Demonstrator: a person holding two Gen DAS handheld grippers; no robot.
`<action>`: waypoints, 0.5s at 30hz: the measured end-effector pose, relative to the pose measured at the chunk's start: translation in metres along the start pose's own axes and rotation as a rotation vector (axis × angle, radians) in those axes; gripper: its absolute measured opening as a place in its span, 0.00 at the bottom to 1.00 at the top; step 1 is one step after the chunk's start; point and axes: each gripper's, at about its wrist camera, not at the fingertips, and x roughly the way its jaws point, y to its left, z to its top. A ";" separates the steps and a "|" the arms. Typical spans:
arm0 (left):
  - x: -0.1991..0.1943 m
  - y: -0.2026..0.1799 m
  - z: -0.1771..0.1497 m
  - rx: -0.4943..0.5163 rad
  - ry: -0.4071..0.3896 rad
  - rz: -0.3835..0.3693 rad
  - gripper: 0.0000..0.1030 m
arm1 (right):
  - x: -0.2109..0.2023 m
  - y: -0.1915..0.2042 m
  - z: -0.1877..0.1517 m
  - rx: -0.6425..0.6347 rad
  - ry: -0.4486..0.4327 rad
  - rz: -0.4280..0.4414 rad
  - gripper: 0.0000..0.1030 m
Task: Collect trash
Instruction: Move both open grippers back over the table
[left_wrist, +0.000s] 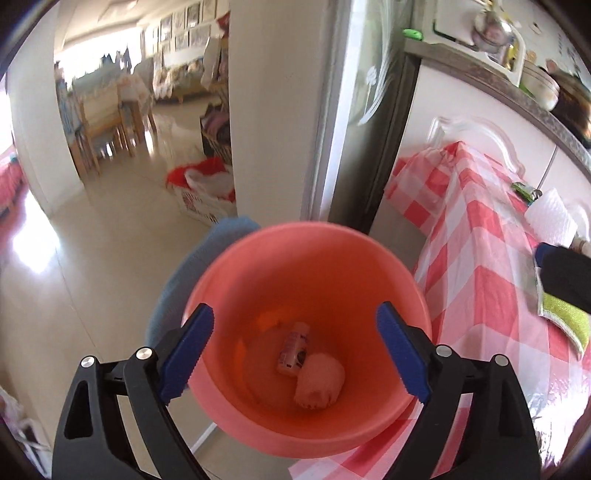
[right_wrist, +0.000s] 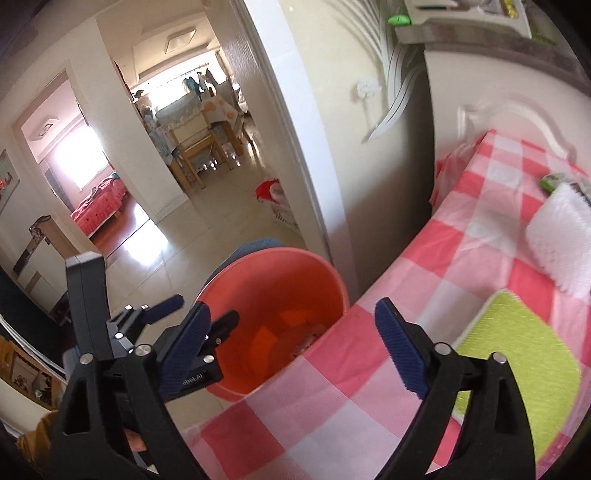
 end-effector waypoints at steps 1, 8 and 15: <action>-0.004 -0.004 0.002 0.010 -0.012 0.009 0.88 | -0.005 -0.002 -0.002 -0.007 -0.014 -0.013 0.92; -0.027 -0.032 0.014 0.086 -0.054 0.036 0.90 | -0.040 -0.019 -0.008 -0.026 -0.092 -0.086 0.92; -0.046 -0.065 0.017 0.145 -0.070 0.033 0.90 | -0.067 -0.046 -0.015 0.002 -0.143 -0.117 0.93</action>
